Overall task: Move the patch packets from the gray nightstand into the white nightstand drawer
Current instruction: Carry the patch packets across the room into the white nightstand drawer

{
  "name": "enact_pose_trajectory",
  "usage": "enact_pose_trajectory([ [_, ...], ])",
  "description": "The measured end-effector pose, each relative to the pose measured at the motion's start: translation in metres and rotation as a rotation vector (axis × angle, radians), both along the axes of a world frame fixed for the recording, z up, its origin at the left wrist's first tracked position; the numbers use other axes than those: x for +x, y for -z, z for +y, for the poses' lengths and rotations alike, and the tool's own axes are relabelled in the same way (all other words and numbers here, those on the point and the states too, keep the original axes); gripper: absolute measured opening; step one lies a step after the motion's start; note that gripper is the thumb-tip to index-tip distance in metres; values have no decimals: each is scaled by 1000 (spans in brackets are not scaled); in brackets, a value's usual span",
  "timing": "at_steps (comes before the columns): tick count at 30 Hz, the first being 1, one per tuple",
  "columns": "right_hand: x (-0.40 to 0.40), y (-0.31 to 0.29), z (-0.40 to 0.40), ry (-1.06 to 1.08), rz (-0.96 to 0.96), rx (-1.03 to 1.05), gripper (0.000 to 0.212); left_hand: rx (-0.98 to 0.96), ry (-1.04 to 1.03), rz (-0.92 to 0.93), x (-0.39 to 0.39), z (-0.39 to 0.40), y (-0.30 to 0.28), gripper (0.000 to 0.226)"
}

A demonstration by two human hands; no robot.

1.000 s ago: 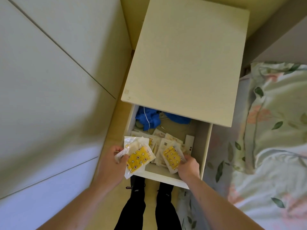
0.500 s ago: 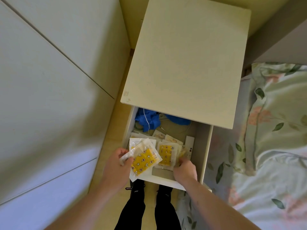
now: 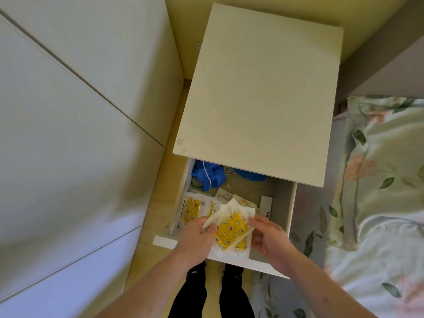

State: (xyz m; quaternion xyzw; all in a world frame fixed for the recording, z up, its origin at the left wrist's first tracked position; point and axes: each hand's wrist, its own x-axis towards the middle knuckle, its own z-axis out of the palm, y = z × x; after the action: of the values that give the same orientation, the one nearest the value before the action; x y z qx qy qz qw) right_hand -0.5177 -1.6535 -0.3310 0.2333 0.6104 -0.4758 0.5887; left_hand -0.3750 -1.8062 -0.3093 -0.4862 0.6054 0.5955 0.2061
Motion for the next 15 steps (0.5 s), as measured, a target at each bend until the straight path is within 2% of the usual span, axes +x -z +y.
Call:
enact_pose_trajectory([
  [3, -7, 8, 3, -69, 100, 37, 19, -25, -47, -6, -4, 0, 4, 25],
  [9, -22, 37, 6, -107, 286, 236, 13, -121, -393, -153, -6, -6, 32, 13],
  [11, -23, 46, 7, -125, 326, 293, 15, -200, -394, -213, -8, -8, 43, 11],
  [15, -14, 56, 3, -227, 344, 332, 16, -236, -315, -344, -16, -8, 61, 25],
])
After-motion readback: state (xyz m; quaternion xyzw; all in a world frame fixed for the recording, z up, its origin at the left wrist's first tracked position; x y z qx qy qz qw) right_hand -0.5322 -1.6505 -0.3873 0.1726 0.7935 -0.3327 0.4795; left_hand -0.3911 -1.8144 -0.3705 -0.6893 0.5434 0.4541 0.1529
